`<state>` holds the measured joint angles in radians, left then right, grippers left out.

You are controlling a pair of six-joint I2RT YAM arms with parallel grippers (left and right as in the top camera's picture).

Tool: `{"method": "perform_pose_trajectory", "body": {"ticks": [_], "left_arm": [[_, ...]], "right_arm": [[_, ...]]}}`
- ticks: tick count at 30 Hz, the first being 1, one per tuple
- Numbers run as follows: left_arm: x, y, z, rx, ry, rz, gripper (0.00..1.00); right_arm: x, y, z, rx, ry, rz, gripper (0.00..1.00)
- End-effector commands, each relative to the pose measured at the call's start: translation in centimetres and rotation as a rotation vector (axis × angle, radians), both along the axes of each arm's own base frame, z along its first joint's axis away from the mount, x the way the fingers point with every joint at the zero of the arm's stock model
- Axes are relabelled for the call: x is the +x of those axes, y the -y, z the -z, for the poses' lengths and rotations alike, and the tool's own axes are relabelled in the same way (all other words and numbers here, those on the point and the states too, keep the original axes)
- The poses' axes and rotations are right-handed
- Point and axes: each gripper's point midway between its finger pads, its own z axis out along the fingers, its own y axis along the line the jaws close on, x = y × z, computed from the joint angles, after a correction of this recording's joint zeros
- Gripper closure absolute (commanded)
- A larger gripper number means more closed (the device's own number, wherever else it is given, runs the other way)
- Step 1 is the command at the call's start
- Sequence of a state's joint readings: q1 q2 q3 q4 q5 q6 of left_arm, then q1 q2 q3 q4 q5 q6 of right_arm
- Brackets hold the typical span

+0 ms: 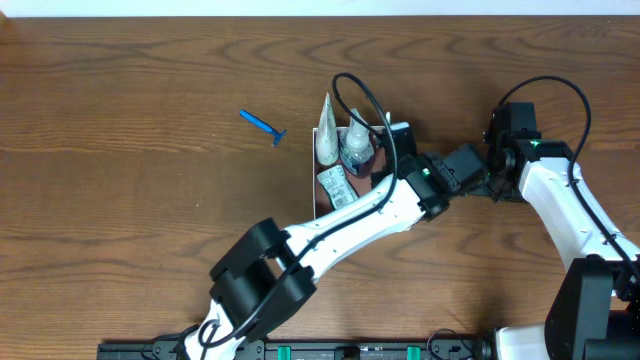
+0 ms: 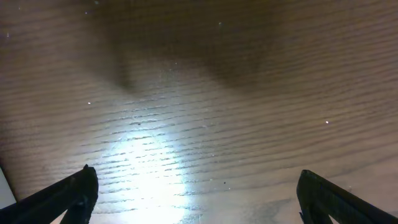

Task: Pack container
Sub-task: 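Carry the toothbrush into the box and lower it beside the toothpaste, then move the left gripper to the blue razor and grasp it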

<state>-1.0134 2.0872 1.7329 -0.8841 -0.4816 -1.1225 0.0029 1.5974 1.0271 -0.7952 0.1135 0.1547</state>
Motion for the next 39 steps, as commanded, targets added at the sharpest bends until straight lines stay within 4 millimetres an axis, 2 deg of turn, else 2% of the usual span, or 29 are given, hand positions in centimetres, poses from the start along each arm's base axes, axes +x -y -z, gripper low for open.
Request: {"method": "perform_pose_trajectory", "body": {"ticks": [1, 5, 8, 11, 18, 22, 25, 28, 31, 35, 39], "left_arm": [[-0.2, -0.3, 1.5, 0.021, -0.032, -0.006, 0.94], [-0.2, -0.3, 1.6, 0.027, -0.037, 0.002, 0.93], [-0.2, -0.3, 1.6, 0.027, -0.037, 0.002, 0.72], [-0.2, -0.3, 1.6, 0.027, -0.037, 0.003, 0.65], [-0.1, -0.3, 1.5, 0.059, -0.041, 0.056, 0.64], [0.6, 0.2, 0.0, 0.073, -0.024, 0.129, 0.64], [1.0, 0.8, -2.6, 0.076, 0.008, 0.213, 0.64], [1.0, 1.1, -6.4, 0.071, 0.054, 0.293, 0.64], [0.5, 0.2, -10.7, 0.048, 0.104, 0.336, 0.64], [0.1, -2.8, -16.0, 0.023, 0.174, 0.333, 0.64], [0.5, -8.5, -20.6, 0.028, 0.246, 0.229, 0.60]], "right_arm": [[0.1, 0.1, -0.3, -0.015, 0.007, -0.011, 0.01], [0.1, 0.1, -0.3, -0.015, 0.007, -0.011, 0.01], [0.1, 0.1, -0.3, -0.015, 0.007, -0.011, 0.01], [0.1, 0.1, -0.3, -0.015, 0.007, -0.011, 0.01], [0.1, 0.1, -0.3, -0.015, 0.007, -0.011, 0.01], [0.1, 0.1, -0.3, -0.015, 0.007, -0.011, 0.01], [0.1, 0.1, -0.3, -0.015, 0.007, -0.011, 0.01], [0.1, 0.1, -0.3, -0.015, 0.007, -0.011, 0.01], [0.1, 0.1, -0.3, -0.015, 0.007, -0.011, 0.01], [0.1, 0.1, -0.3, -0.015, 0.007, -0.011, 0.01], [0.1, 0.1, -0.3, -0.015, 0.007, -0.011, 0.01]]}}
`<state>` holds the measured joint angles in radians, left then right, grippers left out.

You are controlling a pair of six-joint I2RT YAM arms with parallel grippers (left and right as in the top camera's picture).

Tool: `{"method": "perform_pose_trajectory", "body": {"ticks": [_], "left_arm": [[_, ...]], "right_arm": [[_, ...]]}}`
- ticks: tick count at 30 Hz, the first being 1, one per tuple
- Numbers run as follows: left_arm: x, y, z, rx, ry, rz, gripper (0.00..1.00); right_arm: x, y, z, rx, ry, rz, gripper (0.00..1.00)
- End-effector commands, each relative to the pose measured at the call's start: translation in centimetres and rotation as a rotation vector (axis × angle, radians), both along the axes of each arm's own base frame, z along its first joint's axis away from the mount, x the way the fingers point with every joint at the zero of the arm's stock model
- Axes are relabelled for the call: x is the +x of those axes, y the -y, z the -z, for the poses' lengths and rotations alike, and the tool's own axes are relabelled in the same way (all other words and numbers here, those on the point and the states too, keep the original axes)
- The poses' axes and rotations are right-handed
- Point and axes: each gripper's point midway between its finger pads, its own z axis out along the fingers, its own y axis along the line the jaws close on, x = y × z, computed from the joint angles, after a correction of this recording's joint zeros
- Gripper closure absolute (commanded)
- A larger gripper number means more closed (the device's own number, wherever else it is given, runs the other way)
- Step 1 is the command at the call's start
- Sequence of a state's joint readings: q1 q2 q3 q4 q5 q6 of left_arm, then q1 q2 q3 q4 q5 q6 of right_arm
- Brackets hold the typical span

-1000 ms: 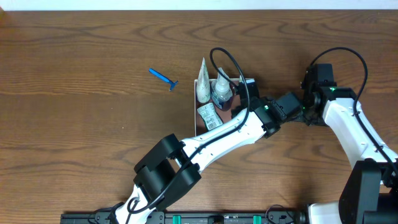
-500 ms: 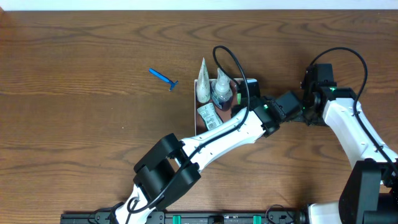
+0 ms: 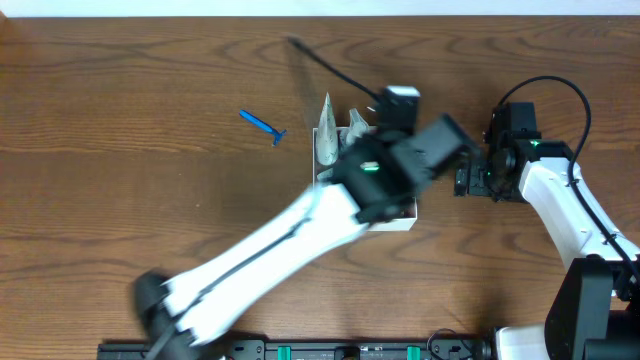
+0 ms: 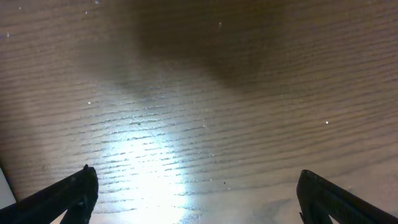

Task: Pack container
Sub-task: 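Move the left gripper to the blue razor and grasp it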

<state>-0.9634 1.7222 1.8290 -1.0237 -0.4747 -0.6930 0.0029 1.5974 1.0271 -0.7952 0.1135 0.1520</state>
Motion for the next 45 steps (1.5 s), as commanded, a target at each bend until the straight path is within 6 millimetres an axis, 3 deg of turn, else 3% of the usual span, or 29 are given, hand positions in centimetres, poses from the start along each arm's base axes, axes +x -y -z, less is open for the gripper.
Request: {"method": "perform_pose_trajectory", "body": {"ticks": [1, 6, 8, 13, 20, 24, 29, 35, 45], "left_arm": [[1.5, -5.4, -4.2, 0.007, 0.093, -0.099, 0.59], [5.1, -12.4, -5.9, -0.029, 0.134, -0.295, 0.52], [7.5, -15.1, -5.3, -0.037, 0.141, -0.391, 0.47], [12.5, -18.5, -1.5, -0.081, 0.076, -0.493, 0.44], [16.5, -18.9, 7.6, -0.126, -0.132, -0.503, 0.44], [17.3, -19.2, 12.7, -0.120, -0.238, -0.544, 0.44], [17.2, -19.2, 17.6, -0.125, -0.361, -0.557, 0.44], [16.4, -20.1, 21.1, -0.181, -0.484, -0.632, 0.44], [15.4, -20.1, 24.5, -0.228, -0.613, -0.631, 0.44]], "right_arm": [[0.1, 0.1, -0.3, -0.015, 0.007, -0.009, 0.01], [0.1, 0.1, -0.3, -0.015, 0.007, -0.009, 0.01], [0.1, 0.1, -0.3, -0.015, 0.007, -0.009, 0.01], [0.1, 0.1, -0.3, -0.015, 0.007, -0.009, 0.01], [0.1, 0.1, -0.3, -0.015, 0.007, -0.009, 0.01], [0.1, 0.1, -0.3, -0.015, 0.007, -0.009, 0.01], [0.1, 0.1, -0.3, -0.015, 0.007, -0.009, 0.01], [0.1, 0.1, -0.3, -0.015, 0.007, -0.009, 0.01], [0.1, 0.1, -0.3, -0.015, 0.007, -0.009, 0.01]]}}
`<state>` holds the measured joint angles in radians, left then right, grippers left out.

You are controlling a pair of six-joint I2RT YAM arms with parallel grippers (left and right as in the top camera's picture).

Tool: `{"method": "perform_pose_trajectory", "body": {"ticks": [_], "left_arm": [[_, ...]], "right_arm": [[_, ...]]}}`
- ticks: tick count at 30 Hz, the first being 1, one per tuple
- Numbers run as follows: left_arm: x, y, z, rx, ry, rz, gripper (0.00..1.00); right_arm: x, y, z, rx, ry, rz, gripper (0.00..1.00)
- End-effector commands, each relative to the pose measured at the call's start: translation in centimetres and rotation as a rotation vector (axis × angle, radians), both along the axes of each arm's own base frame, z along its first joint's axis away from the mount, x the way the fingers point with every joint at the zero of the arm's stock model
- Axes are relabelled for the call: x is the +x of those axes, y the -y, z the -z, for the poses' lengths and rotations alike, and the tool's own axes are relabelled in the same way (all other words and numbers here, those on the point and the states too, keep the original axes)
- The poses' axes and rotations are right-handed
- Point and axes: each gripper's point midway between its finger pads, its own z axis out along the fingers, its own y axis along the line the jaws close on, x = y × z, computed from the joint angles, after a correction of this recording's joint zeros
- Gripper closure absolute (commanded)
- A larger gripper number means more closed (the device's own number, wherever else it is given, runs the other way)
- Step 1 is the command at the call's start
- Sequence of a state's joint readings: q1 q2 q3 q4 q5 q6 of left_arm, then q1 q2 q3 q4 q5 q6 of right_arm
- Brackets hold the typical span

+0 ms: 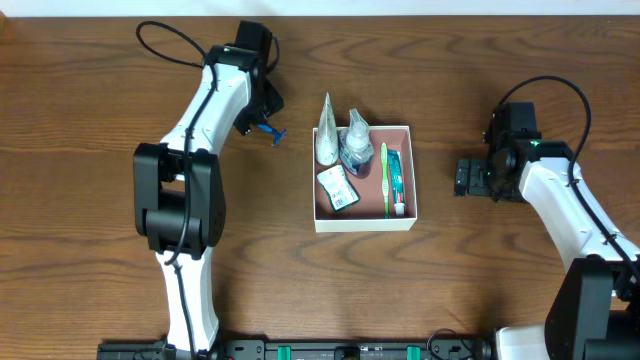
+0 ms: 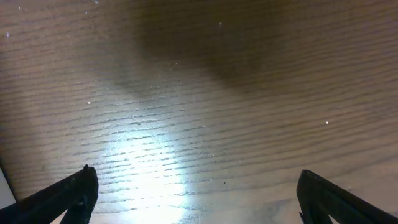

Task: Pack container
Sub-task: 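Move the left gripper to the blue razor and grasp it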

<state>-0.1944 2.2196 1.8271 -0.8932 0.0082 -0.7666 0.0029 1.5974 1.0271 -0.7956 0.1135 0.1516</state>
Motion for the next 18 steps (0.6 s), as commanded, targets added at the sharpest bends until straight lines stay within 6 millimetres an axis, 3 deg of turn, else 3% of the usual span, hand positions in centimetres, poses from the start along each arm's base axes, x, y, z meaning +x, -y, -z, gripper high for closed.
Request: {"method": "perform_pose_trajectory", "body": {"ticks": [1, 18], "left_arm": [[-0.8, 0.9, 2.0, -0.028, -0.058, 0.002, 0.44], [-1.8, 0.8, 5.1, -0.009, -0.130, 0.004, 0.47]], "right_arm": [[0.1, 0.1, -0.3, -0.015, 0.008, -0.008, 0.01], [0.1, 0.1, -0.3, -0.015, 0.008, -0.008, 0.01]]}}
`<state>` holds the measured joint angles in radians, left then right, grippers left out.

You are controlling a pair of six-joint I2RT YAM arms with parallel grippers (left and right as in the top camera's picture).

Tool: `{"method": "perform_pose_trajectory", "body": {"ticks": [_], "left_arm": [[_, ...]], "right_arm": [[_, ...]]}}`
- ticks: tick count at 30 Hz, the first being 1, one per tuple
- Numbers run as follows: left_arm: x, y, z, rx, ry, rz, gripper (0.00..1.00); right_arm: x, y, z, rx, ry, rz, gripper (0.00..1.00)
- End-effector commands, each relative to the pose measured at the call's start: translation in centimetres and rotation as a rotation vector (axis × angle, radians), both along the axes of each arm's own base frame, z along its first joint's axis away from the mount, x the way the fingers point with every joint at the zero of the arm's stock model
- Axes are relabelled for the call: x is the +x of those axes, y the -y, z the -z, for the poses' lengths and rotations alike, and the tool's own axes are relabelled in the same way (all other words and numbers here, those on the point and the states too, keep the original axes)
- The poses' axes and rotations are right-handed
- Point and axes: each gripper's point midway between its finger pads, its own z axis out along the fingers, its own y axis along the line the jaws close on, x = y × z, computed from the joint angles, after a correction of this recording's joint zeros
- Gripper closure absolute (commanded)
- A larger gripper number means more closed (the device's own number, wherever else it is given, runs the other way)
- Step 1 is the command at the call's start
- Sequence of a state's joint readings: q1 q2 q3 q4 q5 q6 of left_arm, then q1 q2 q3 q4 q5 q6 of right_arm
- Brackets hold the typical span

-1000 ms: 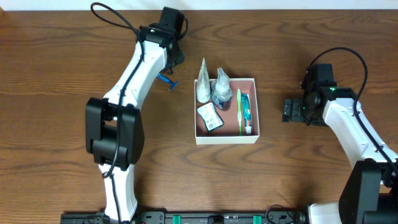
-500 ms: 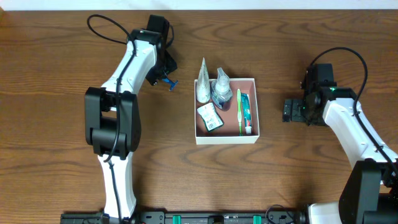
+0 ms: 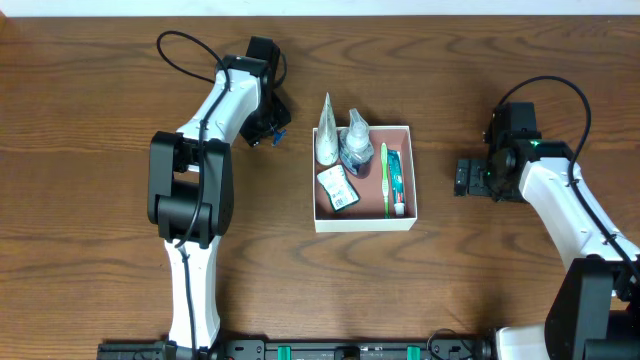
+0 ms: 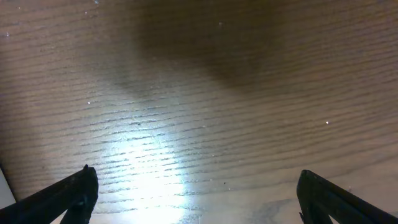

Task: Pack container
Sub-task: 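Move the left gripper to the blue razor and grasp it, then carry the razor into the box and release it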

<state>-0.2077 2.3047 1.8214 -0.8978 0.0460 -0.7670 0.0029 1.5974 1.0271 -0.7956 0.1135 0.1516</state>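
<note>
A white box [image 3: 364, 225] with a pink floor stands mid-table. It holds two white pouches [image 3: 325, 135], a small clear bottle [image 3: 355, 148], a flat packet [image 3: 338, 188], a green toothbrush [image 3: 384, 178] and a toothpaste tube [image 3: 397, 180]. Left of the box, my left gripper [image 3: 266, 126] is down over the blue razor [image 3: 281, 128], of which only a blue tip shows; its jaws are not discernible. My right gripper [image 3: 465, 178] rests open right of the box, and in the right wrist view it [image 4: 196, 174] spans bare wood.
The left arm's black cable [image 3: 185, 50] loops over the table's far left. The right arm's base [image 3: 590, 290] stands at the right edge. A white strip [image 3: 320, 7] runs along the table's far edge.
My left gripper has shifted slightly right and nearer, from just beside the razor to over it, hiding most of the razor. The right arm and the box contents have not changed.
First my left arm reached across the box to its right side, hiding that half. Then it was blurred above the box. Later it stood at the razor far left, with toothbrush and toothpaste showing in the box. Now it covers the razor. The right gripper stayed open throughout.
</note>
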Motion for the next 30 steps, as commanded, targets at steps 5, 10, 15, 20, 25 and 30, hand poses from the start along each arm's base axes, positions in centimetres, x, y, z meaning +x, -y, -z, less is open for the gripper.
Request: {"method": "perform_pose_trajectory", "body": {"ticks": [5, 10, 15, 20, 25, 30], "left_arm": [[-0.6, -0.2, 1.0, 0.011, -0.029, -0.012, 0.71], [-0.6, -0.2, 1.0, 0.015, -0.029, 0.044, 0.81], [-0.9, -0.3, 0.9, 0.021, -0.041, 0.099, 0.94], [-0.8, -0.3, -1.2, 0.026, -0.012, 0.183, 0.94], [0.0, -0.2, -7.1, 0.026, 0.105, 0.273, 0.94], [-1.3, 0.9, -17.8, 0.017, 0.326, 0.338, 0.94]], "right_arm": [[0.1, 0.1, -0.3, -0.015, 0.008, -0.008, 0.01], [0.1, 0.1, -0.3, -0.015, 0.008, -0.008, 0.01], [0.1, 0.1, -0.3, -0.015, 0.008, -0.008, 0.01], [0.1, 0.1, -0.3, -0.015, 0.008, -0.008, 0.01], [0.1, 0.1, -0.3, -0.015, 0.008, -0.008, 0.01], [0.1, 0.1, -0.3, -0.015, 0.008, -0.008, 0.01]]}}
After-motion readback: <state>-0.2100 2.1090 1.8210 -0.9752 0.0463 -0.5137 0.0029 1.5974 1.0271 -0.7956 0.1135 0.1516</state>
